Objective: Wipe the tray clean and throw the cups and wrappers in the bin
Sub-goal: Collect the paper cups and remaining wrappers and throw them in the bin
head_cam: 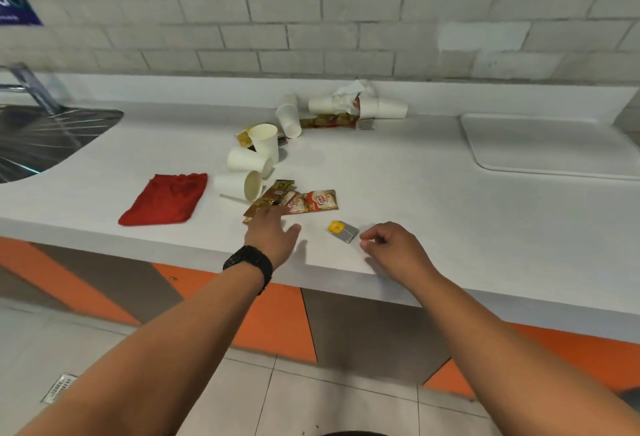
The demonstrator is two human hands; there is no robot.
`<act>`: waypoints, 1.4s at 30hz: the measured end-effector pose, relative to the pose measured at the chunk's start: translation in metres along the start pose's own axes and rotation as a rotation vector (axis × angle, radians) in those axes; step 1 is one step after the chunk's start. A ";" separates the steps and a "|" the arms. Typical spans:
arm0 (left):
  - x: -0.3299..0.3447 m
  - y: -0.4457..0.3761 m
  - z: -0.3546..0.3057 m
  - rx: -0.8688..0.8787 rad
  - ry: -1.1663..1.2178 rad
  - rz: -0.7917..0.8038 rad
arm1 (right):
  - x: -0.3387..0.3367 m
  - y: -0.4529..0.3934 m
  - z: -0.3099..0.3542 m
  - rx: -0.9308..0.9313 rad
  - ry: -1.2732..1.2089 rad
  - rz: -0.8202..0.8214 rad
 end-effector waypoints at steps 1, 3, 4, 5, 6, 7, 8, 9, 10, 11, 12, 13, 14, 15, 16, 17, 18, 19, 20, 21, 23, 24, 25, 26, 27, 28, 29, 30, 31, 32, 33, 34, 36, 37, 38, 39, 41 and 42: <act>-0.002 -0.007 0.007 -0.013 -0.033 -0.028 | 0.004 -0.006 0.004 -0.016 0.059 0.009; -0.006 -0.017 0.015 -0.051 -0.072 -0.050 | 0.012 -0.018 0.008 -0.040 0.145 0.024; -0.007 -0.022 0.018 -0.067 -0.095 -0.042 | 0.017 -0.023 0.009 -0.054 0.185 0.032; -0.008 -0.025 0.021 -0.071 -0.122 -0.032 | 0.020 -0.028 0.009 -0.074 0.234 0.042; -0.008 -0.029 0.024 -0.068 -0.147 -0.015 | 0.023 -0.032 0.010 -0.100 0.286 0.051; -0.008 -0.032 0.027 -0.064 -0.165 0.001 | 0.027 -0.035 0.010 -0.126 0.330 0.056; -0.007 -0.036 0.030 -0.061 -0.180 0.014 | 0.030 -0.038 0.010 -0.148 0.363 0.061; -0.007 -0.040 0.033 -0.063 -0.190 0.026 | 0.033 -0.040 0.010 -0.157 0.387 0.064; -0.007 -0.041 0.034 -0.067 -0.203 0.028 | 0.035 -0.041 0.011 -0.162 0.414 0.060; -0.007 -0.044 0.035 -0.075 -0.217 0.026 | 0.037 -0.042 0.011 -0.166 0.455 0.052; -0.006 -0.045 0.035 -0.077 -0.229 0.015 | 0.039 -0.042 0.012 -0.175 0.501 0.040; -0.006 -0.047 0.035 -0.065 -0.242 -0.001 | 0.040 -0.042 0.012 -0.191 0.547 0.027; -0.006 -0.048 0.034 -0.046 -0.252 -0.014 | 0.041 -0.042 0.013 -0.203 0.580 0.019; -0.006 -0.050 0.033 -0.029 -0.263 -0.022 | 0.041 -0.043 0.012 -0.213 0.602 0.012; -0.006 -0.051 0.033 -0.019 -0.274 -0.027 | 0.041 -0.043 0.012 -0.217 0.612 0.007; -0.007 -0.052 0.032 -0.016 -0.282 -0.033 | 0.041 -0.044 0.012 -0.221 0.619 0.000; -0.008 -0.053 0.031 -0.020 -0.280 -0.042 | 0.041 -0.044 0.011 -0.224 0.626 -0.006; -0.010 -0.054 0.030 -0.027 -0.271 -0.053 | 0.042 -0.044 0.011 -0.227 0.635 -0.014; -0.011 -0.054 0.028 -0.029 -0.260 -0.066 | 0.042 -0.044 0.011 -0.229 0.644 -0.024; -0.013 -0.054 0.026 -0.027 -0.246 -0.079 | 0.042 -0.044 0.011 -0.231 0.652 -0.038; -0.016 -0.053 0.022 -0.011 -0.208 -0.114 | 0.044 -0.043 0.010 -0.223 0.653 -0.064; -0.017 -0.052 0.019 0.002 -0.182 -0.135 | 0.044 -0.042 0.010 -0.217 0.649 -0.072; -0.018 -0.050 0.016 0.016 -0.152 -0.155 | 0.044 -0.041 0.010 -0.214 0.643 -0.075; -0.020 -0.047 0.011 0.033 -0.127 -0.174 | 0.043 -0.040 0.010 -0.209 0.632 -0.077; -0.021 -0.044 0.006 0.052 -0.108 -0.189 | 0.043 -0.039 0.010 -0.200 0.612 -0.077; -0.022 -0.040 0.000 0.074 -0.096 -0.201 | 0.042 -0.038 0.009 -0.187 0.583 -0.082; -0.022 -0.036 -0.007 0.098 -0.087 -0.208 | 0.041 -0.035 0.008 -0.173 0.551 -0.093; -0.022 -0.032 -0.014 0.122 -0.079 -0.210 | 0.040 -0.033 0.007 -0.158 0.516 -0.105; -0.021 -0.028 -0.020 0.149 -0.067 -0.208 | 0.037 -0.030 0.005 -0.143 0.484 -0.121; -0.020 -0.024 -0.027 0.176 -0.056 -0.205 | 0.034 -0.027 0.003 -0.129 0.451 -0.136; -0.018 -0.021 -0.033 0.200 -0.043 -0.199 | 0.030 -0.024 0.000 -0.114 0.416 -0.156; -0.014 -0.016 -0.040 0.224 -0.030 -0.196 | 0.025 -0.020 -0.003 -0.100 0.377 -0.173; -0.006 -0.008 -0.054 0.273 -0.010 -0.194 | 0.013 -0.010 -0.011 -0.082 0.304 -0.206; -0.005 -0.005 -0.058 0.286 -0.003 -0.197 | 0.009 -0.009 -0.013 -0.085 0.276 -0.216; 0.001 0.002 -0.069 0.313 0.006 -0.186 | 0.000 0.000 -0.020 -0.071 0.247 -0.230; 0.007 0.007 -0.077 0.334 0.010 -0.174 | -0.007 0.006 -0.025 -0.069 0.223 -0.243; 0.019 0.019 -0.096 0.381 0.024 -0.137 | -0.022 0.020 -0.037 -0.064 0.192 -0.270; 0.025 0.026 -0.106 0.397 0.030 -0.120 | -0.030 0.027 -0.044 -0.060 0.185 -0.280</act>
Point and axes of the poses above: each hand's wrist, its own y-axis away from the middle knuckle, its own x-axis out of the palm, z = x × y, the point moved 1 cm from there along -y, towards the middle knuckle
